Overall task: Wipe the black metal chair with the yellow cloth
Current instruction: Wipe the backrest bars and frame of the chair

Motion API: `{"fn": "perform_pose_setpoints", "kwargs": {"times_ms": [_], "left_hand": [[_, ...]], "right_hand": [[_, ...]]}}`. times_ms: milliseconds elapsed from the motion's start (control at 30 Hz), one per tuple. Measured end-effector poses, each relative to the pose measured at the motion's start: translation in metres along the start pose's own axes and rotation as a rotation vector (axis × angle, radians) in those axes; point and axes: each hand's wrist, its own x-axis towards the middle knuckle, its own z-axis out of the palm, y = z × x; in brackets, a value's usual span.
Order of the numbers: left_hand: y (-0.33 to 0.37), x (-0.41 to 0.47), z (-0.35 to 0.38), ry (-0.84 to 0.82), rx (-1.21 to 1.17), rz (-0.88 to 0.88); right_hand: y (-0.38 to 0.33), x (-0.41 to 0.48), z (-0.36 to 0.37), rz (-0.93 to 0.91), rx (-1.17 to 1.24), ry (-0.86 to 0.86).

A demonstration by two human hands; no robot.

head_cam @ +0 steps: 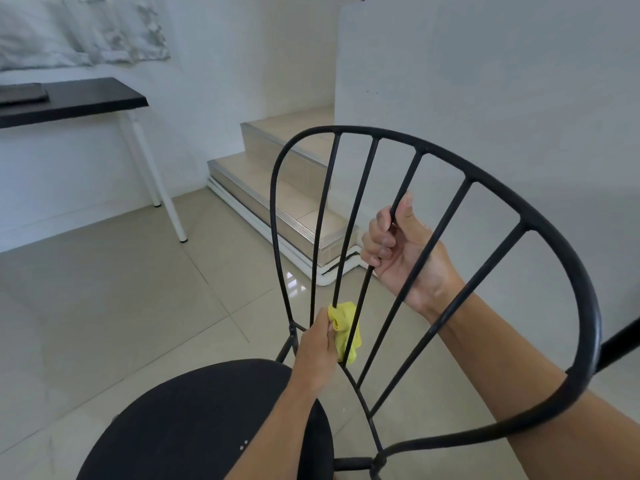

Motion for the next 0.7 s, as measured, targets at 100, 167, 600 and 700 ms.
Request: {"fn": "perform_pose_setpoints", "kwargs": {"times_ms": [100,167,600,700], "left_hand": [[-0.001,0.003,-0.002,-0.009,0.031,-0.017],[0.000,0.005,-0.005,-0.032,0.067,-0.007],[0.039,0.024,-0.025,0.044,0.047,0.032],[0.075,0.037,-0.042,0.088,0.039,0.129]], "right_hand": [[0.000,0.003,-0.003,0.007,0.002,-0.007],[-0.001,0.003,-0.005,0.013,0.009,-0.011],[0.001,0.002,-0.003,0.011,0.006,-0.006],[-0.001,0.001,-0.002,0.003,0.006,-0.002]]}}
